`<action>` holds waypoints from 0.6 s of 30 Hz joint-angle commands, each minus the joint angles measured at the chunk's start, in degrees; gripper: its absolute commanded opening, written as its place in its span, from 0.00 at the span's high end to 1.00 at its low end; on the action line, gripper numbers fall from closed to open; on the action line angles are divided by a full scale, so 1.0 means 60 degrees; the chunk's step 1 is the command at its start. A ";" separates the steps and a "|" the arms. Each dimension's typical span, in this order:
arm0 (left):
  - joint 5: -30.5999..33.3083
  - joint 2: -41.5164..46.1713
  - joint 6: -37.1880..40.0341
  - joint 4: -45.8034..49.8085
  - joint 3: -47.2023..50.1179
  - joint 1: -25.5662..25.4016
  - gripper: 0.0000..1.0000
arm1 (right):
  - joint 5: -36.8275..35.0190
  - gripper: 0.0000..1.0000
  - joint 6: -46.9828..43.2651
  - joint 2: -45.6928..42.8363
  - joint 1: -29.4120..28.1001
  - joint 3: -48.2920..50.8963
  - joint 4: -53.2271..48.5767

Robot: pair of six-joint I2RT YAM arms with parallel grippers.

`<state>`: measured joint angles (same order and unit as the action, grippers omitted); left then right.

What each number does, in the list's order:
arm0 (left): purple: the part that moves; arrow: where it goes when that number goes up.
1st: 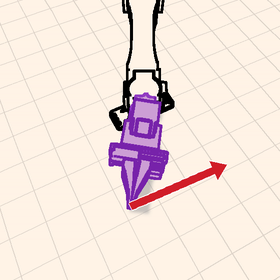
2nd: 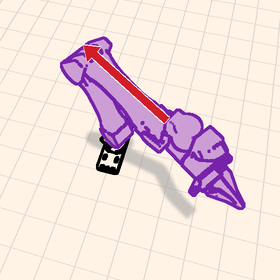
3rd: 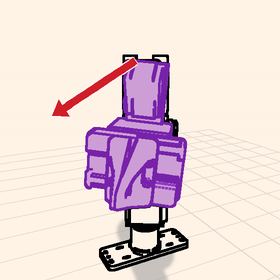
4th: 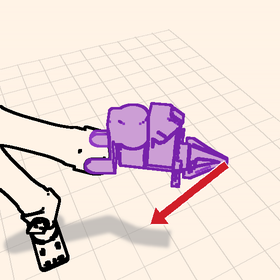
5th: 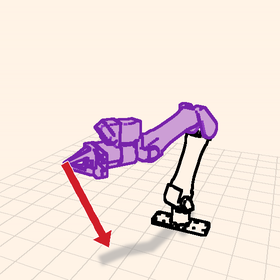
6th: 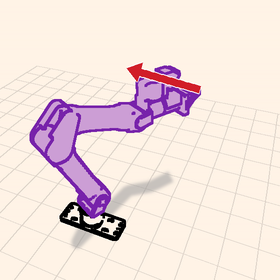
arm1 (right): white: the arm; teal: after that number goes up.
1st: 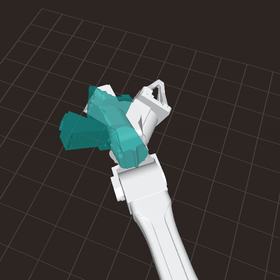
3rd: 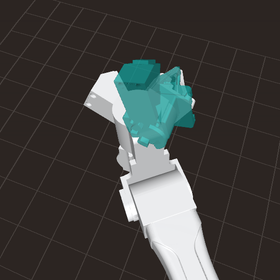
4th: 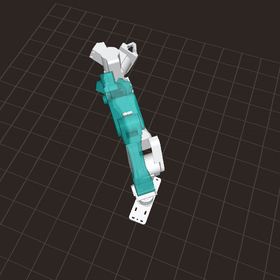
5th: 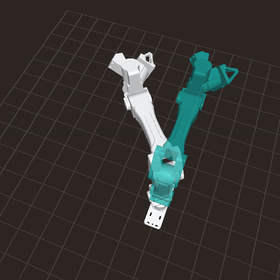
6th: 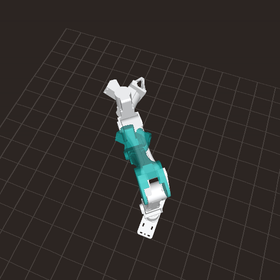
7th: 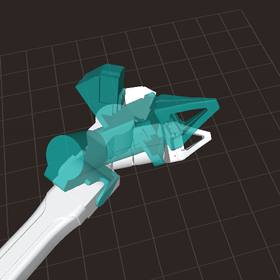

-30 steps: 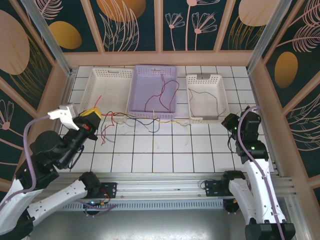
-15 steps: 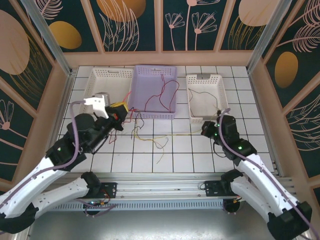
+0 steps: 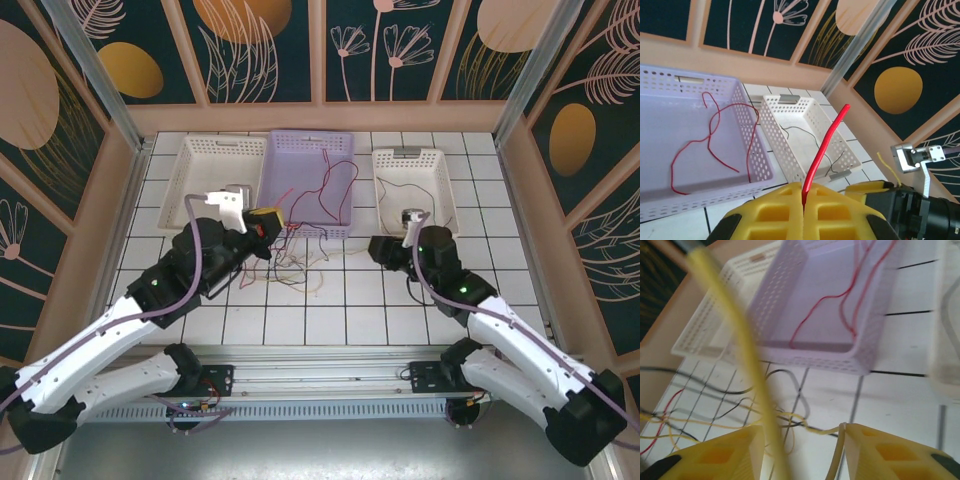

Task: Untangle the cables

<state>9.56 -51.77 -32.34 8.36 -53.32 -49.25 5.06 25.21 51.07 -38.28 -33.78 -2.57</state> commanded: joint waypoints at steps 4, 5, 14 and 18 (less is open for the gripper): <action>-0.0625 -0.0158 -0.0221 -0.0822 -0.0074 -0.0006 1.00 | 0.0023 0.46 -0.1373 0.0839 -0.1028 -0.0691 0.1347; -0.0641 -0.0193 -0.0221 -0.0806 -0.0100 -0.0006 1.00 | 0.0006 0.45 -0.1514 0.0944 -0.1118 -0.0807 0.1365; -0.0863 -0.0219 -0.0268 -0.0842 -0.0205 -0.0005 1.00 | -0.0786 0.40 -0.2619 0.1476 -0.1914 -0.0947 0.1972; -0.0793 -0.0156 -0.0229 -0.0662 -0.0269 -0.0001 1.00 | -0.1430 0.29 -0.2462 0.0690 -0.1940 -0.0554 0.2110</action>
<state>5.28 -53.21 -33.28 6.20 -53.28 -49.25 0.91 11.53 58.92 -49.63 -37.32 6.70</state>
